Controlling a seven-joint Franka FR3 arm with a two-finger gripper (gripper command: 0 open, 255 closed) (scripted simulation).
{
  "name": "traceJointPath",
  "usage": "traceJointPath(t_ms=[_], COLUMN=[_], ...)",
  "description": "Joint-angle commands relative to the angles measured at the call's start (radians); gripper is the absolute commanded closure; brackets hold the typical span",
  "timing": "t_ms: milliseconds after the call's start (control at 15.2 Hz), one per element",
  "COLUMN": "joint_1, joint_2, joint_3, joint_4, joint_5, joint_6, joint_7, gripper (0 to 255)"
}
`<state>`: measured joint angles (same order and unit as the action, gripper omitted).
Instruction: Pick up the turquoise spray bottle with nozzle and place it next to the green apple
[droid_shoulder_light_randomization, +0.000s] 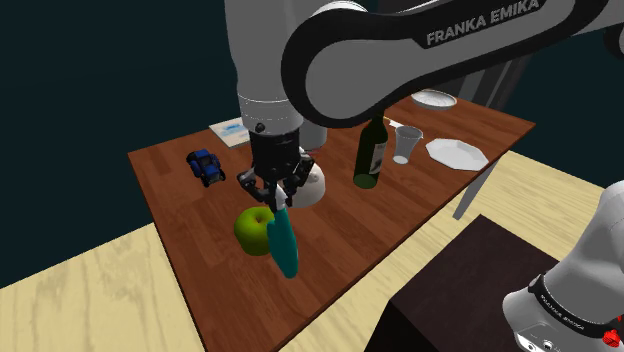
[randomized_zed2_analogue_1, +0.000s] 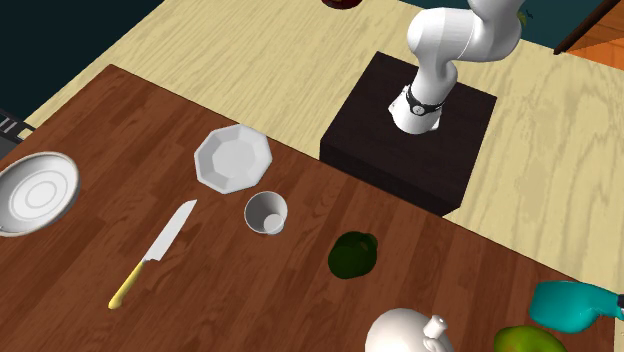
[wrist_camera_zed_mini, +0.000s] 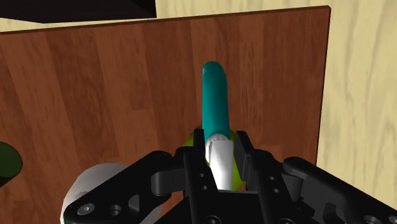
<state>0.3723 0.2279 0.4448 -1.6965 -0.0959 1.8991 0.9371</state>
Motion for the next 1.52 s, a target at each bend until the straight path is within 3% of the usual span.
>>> traceJointPath(t_ms=[0,330,858,924,1254,1452], joint_1=[-0.001,0.000,0.000,0.000,0.000,-0.001], joint_2=[0.002,0.019,0.019,0.019,0.019,-0.004], joint_3=[-0.001,-0.004,-0.004,-0.004,-0.004,0.000], joint_4=[-0.028,-0.076,-0.076,-0.076,-0.076,-0.004], joint_5=[-0.002,-0.012,-0.012,-0.012,-0.012,0.001], joint_6=[0.030,0.094,0.094,0.094,0.094,0.001], joint_7=[0.001,0.007,0.007,0.007,0.007,-0.002], gripper=[255,255,255,0,0,0])
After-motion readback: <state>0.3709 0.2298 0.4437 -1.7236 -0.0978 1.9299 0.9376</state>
